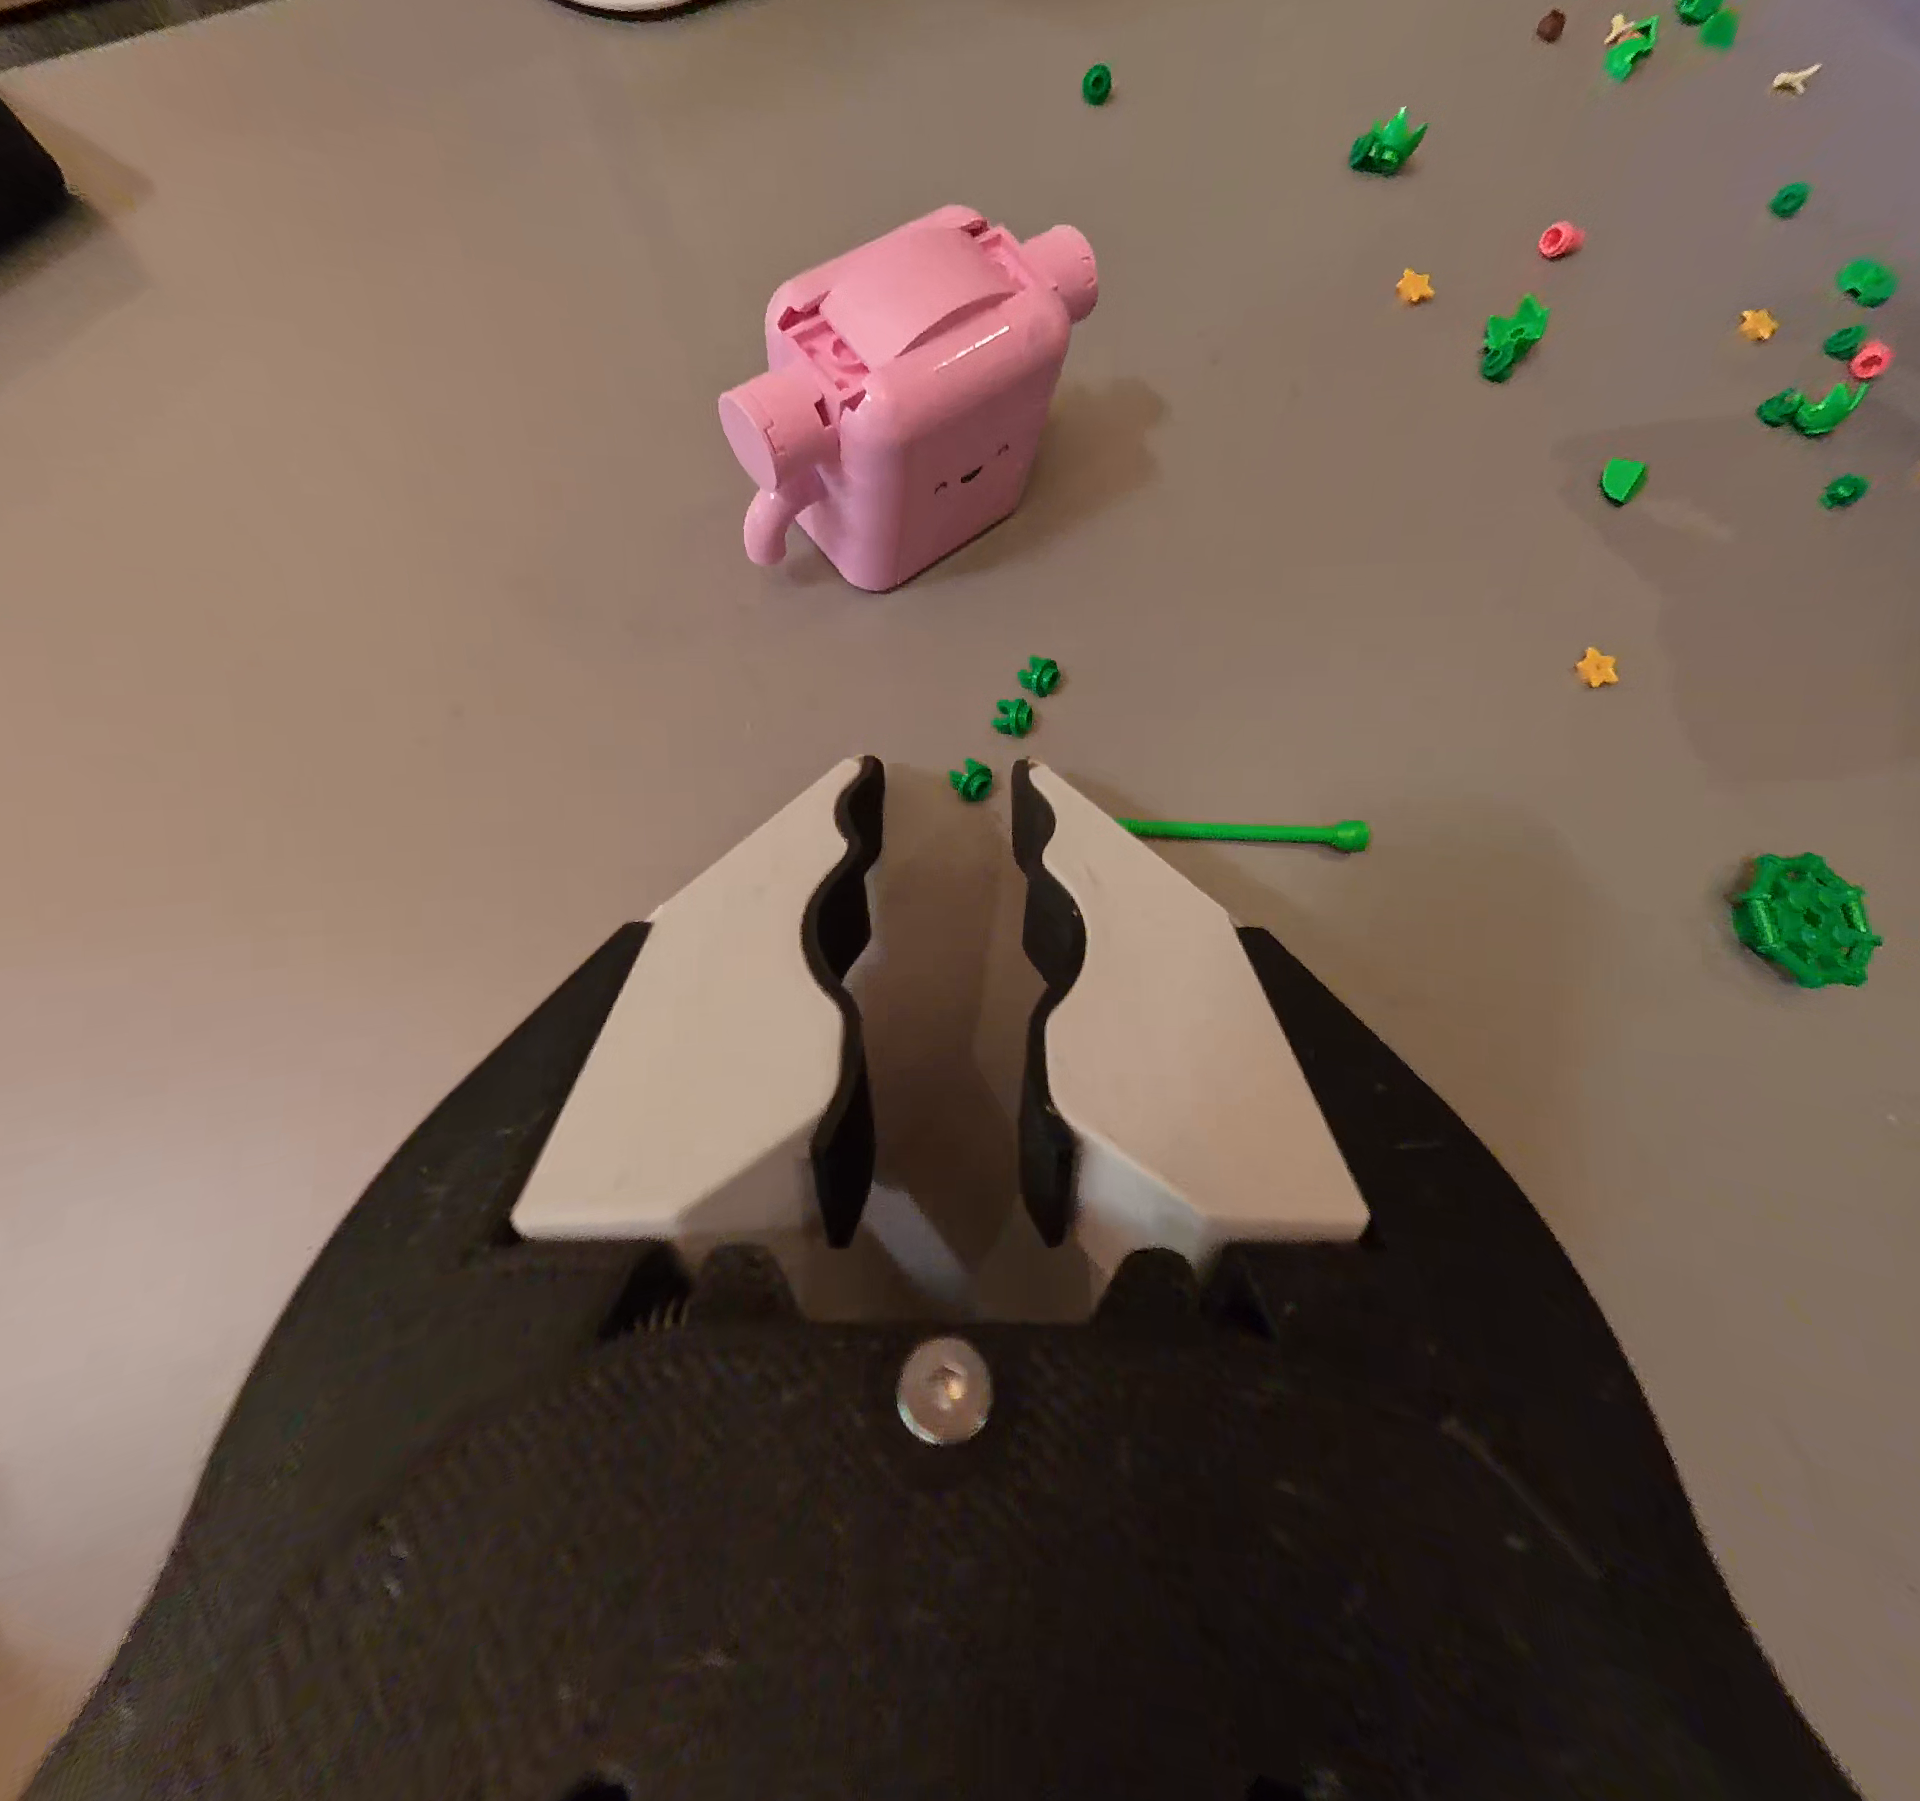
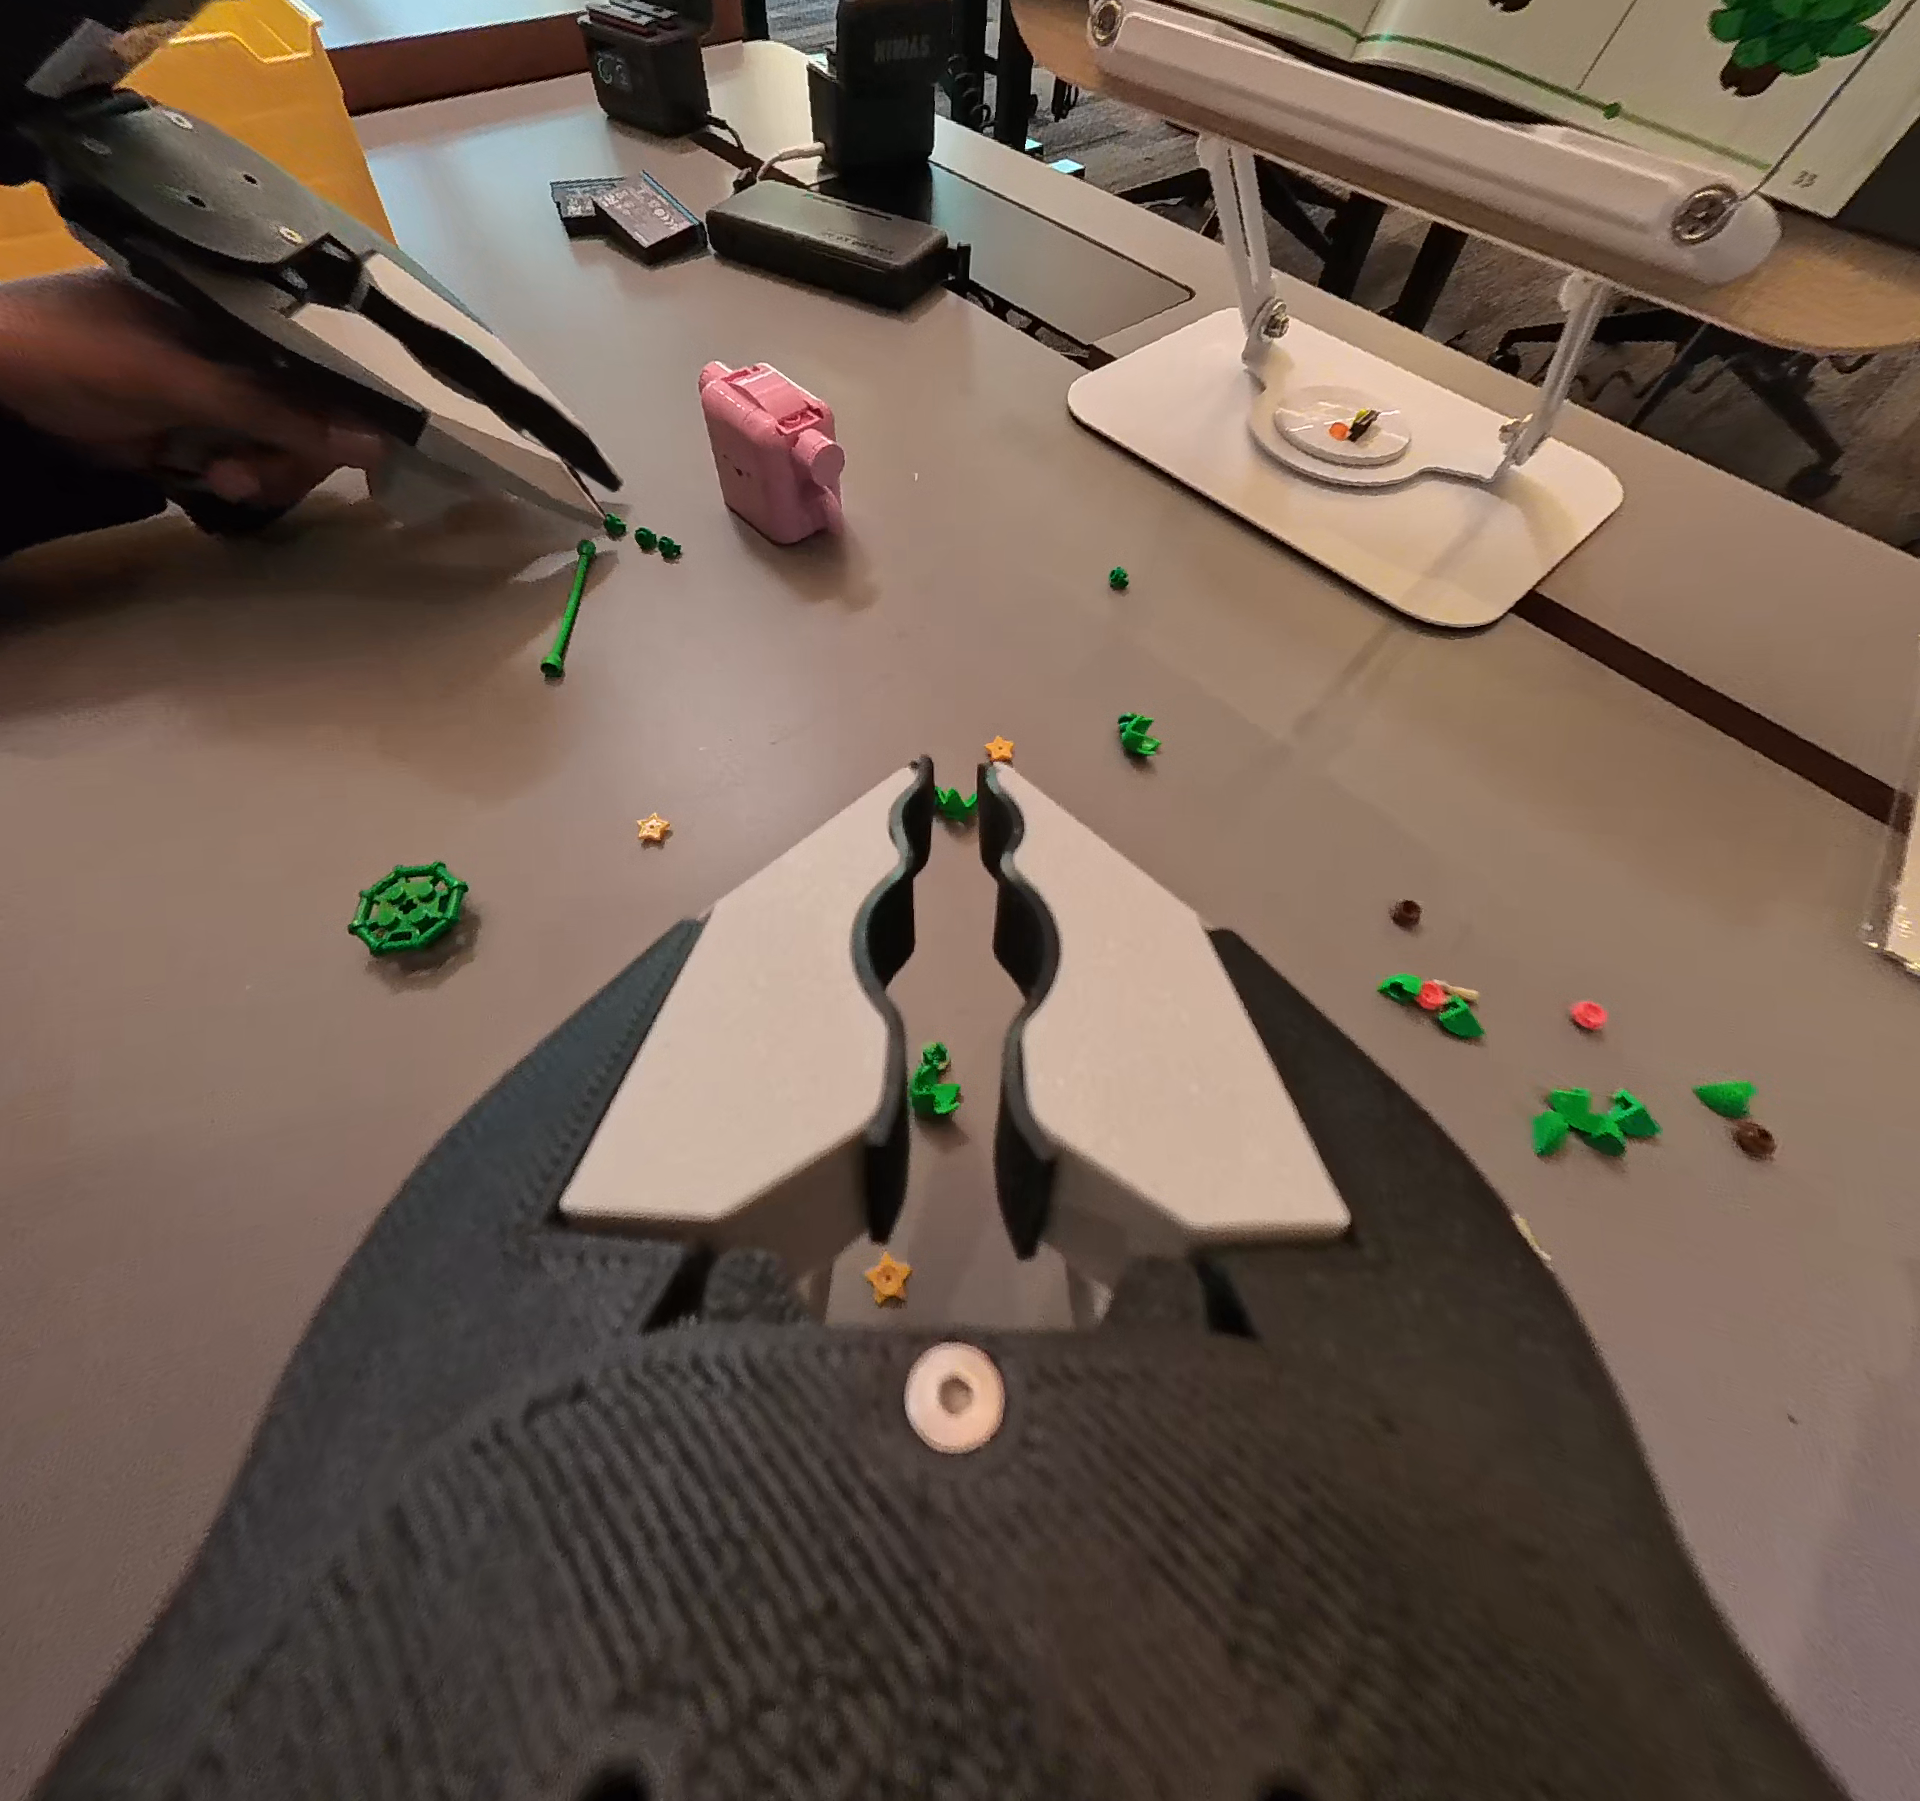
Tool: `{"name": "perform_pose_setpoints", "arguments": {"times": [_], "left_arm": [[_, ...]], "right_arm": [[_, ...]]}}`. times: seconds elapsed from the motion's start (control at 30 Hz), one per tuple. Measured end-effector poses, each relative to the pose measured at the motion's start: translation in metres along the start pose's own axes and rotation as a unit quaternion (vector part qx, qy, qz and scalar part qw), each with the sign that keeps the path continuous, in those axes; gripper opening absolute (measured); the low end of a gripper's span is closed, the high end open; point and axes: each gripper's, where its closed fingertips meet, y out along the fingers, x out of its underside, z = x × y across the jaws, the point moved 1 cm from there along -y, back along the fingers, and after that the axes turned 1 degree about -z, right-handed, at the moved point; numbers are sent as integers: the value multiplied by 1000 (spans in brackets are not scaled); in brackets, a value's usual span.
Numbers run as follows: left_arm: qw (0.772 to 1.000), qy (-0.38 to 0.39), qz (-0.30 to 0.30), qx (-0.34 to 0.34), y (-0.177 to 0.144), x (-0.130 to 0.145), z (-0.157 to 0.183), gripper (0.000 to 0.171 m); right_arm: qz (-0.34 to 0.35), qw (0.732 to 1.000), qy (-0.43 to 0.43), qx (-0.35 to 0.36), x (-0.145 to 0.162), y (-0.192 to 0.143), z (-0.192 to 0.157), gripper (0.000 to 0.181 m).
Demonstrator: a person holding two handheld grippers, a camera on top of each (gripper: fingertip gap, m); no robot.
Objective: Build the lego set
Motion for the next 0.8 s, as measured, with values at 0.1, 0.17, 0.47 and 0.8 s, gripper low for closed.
{"name": "perform_pose_setpoints", "arguments": {"times": [0.1, 0.17, 0.47, 0.8], "left_arm": [[1000, 1, -10, -2, 2, 2, 0, 11], [1000, 13, -16, -2, 2, 4, 3, 0], [999, 42, -23, -13, 4, 5, 7, 0], [989, 49, 118, 78, -20, -36, 44, 0]], "right_arm": [[-1, 1000, -2, -1, 0, 1, -1, 6], [0, 1000, -5, -1, -1, 0, -3, 6], [0, 1000, -19, -5, -2, 3, -10, 6], [52, 997, -36, -47, -23, 2, -41, 6]]}}
